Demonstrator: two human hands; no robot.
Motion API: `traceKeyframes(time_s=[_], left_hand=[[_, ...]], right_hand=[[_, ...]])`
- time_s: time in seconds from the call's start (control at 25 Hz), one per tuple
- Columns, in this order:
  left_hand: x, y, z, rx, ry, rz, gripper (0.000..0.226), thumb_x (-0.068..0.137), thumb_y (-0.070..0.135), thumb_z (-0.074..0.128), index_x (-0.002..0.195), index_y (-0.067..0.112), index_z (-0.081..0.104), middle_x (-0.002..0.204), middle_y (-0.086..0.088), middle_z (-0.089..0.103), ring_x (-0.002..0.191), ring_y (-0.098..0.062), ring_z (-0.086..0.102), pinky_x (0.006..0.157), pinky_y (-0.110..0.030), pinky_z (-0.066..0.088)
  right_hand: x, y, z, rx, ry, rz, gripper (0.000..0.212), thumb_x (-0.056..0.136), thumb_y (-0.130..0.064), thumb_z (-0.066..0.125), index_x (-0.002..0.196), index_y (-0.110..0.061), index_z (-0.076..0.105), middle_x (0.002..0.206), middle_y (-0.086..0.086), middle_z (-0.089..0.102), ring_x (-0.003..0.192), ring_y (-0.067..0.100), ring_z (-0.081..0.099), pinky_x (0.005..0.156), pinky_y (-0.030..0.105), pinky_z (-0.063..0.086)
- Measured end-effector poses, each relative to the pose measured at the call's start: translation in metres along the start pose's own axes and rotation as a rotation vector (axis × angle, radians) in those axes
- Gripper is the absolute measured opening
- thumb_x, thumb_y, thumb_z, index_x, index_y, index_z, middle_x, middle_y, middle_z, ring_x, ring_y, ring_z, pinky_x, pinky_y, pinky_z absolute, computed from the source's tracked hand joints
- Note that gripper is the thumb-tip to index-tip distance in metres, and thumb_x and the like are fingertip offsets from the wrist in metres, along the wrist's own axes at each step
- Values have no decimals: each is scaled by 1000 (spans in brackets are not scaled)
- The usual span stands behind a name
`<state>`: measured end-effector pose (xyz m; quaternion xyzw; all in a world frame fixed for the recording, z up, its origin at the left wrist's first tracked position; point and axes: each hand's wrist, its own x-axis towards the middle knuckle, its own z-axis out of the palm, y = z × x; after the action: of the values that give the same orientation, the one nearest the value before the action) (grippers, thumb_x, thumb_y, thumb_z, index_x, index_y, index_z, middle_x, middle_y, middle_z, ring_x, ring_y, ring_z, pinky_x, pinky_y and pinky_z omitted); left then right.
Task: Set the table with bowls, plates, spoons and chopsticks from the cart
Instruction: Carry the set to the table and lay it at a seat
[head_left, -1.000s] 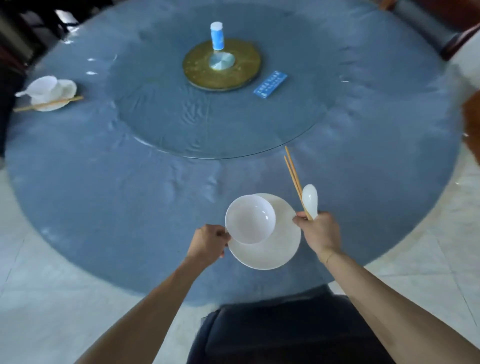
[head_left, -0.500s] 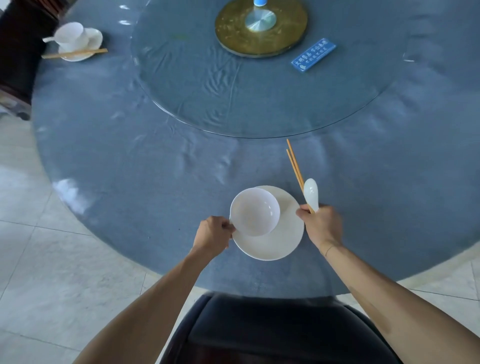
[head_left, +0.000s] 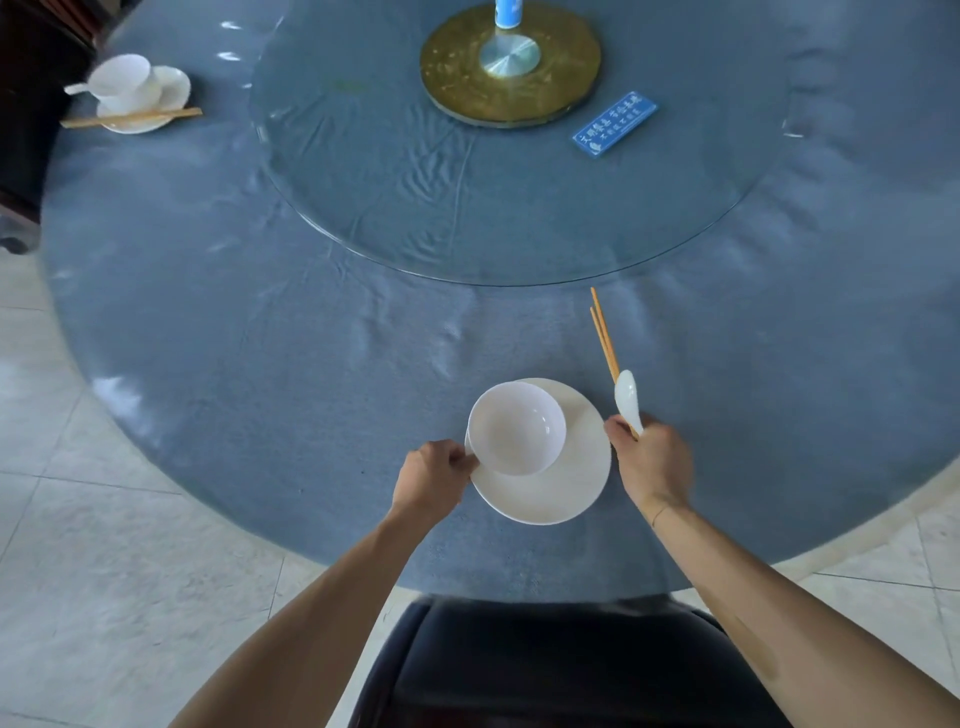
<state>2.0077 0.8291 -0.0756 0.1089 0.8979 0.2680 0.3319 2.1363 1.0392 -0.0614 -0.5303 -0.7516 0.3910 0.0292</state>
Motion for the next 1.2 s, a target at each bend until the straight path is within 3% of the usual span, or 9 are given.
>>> traceKeyframes(time_s=[0.16, 0.32, 0.4, 0.52, 0.6, 0.72, 0.88, 1.04, 1.2], left_hand=[[-13, -3, -14, 82, 30, -4, 30, 89, 37, 61, 67, 17, 56, 65, 0, 59, 64, -25, 56, 64, -37, 56], [-59, -6, -15, 105, 78, 42, 29, 85, 38, 60, 65, 19, 52, 60, 5, 56, 60, -19, 51, 58, -32, 50], [-89, 8, -1, 30, -21, 160, 29, 80, 49, 59, 68, 22, 56, 66, 9, 60, 60, -10, 51, 61, -30, 48], [-118, 41, 23, -254, -130, 259, 31, 76, 62, 62, 84, 33, 71, 82, 16, 66, 62, -1, 53, 63, -17, 46], [-124, 55, 33, -436, -115, 215, 20, 83, 51, 67, 89, 34, 75, 89, 15, 70, 67, -1, 57, 66, -13, 46], [-130, 58, 41, -540, -60, 153, 10, 87, 37, 69, 84, 31, 76, 86, 10, 71, 64, -3, 55, 66, -18, 46], [-129, 62, 42, -608, -87, 58, 22, 89, 25, 67, 68, 19, 73, 58, 9, 62, 56, -4, 52, 57, -17, 42], [-124, 65, 36, -762, -112, -182, 19, 83, 24, 70, 68, 15, 75, 56, 6, 56, 50, -9, 44, 43, -20, 35], [-107, 66, 25, -874, -81, -326, 17, 82, 20, 73, 80, 3, 75, 63, 2, 58, 51, -12, 43, 40, -22, 31]], right_hand=[[-29, 1, -19, -84, 44, -64, 36, 98, -42, 46, 82, -13, 59, 73, 8, 69, 76, 39, 61, 65, 40, 48], [-69, -8, -29, -182, 40, -204, 17, 98, -25, 45, 91, -10, 48, 75, 20, 66, 74, 46, 61, 62, 47, 49], [-89, -13, -26, -238, 25, -277, 8, 94, -14, 47, 100, -9, 48, 79, 21, 67, 75, 46, 63, 61, 46, 50], [-115, -15, -20, -287, -35, -342, 17, 92, -14, 48, 108, -13, 44, 90, 11, 70, 82, 39, 65, 63, 41, 48], [-123, -12, -20, -260, -75, -360, 21, 90, -18, 51, 105, -17, 38, 95, 3, 69, 82, 33, 65, 64, 39, 50], [-126, -8, -25, -266, -110, -379, 23, 90, -22, 53, 104, -18, 35, 97, 1, 68, 82, 33, 65, 63, 38, 49], [-131, -5, -27, -294, -146, -445, 30, 90, -24, 57, 112, -17, 38, 99, 0, 68, 84, 33, 66, 60, 36, 46], [-124, 3, -31, 2, -288, -272, 30, 85, -28, 67, 97, -26, 39, 83, -10, 62, 73, 19, 63, 65, 40, 53], [-115, 10, -33, 354, -256, -163, 8, 93, -27, 63, 89, -27, 56, 80, -18, 65, 75, 0, 63, 69, 23, 46]])
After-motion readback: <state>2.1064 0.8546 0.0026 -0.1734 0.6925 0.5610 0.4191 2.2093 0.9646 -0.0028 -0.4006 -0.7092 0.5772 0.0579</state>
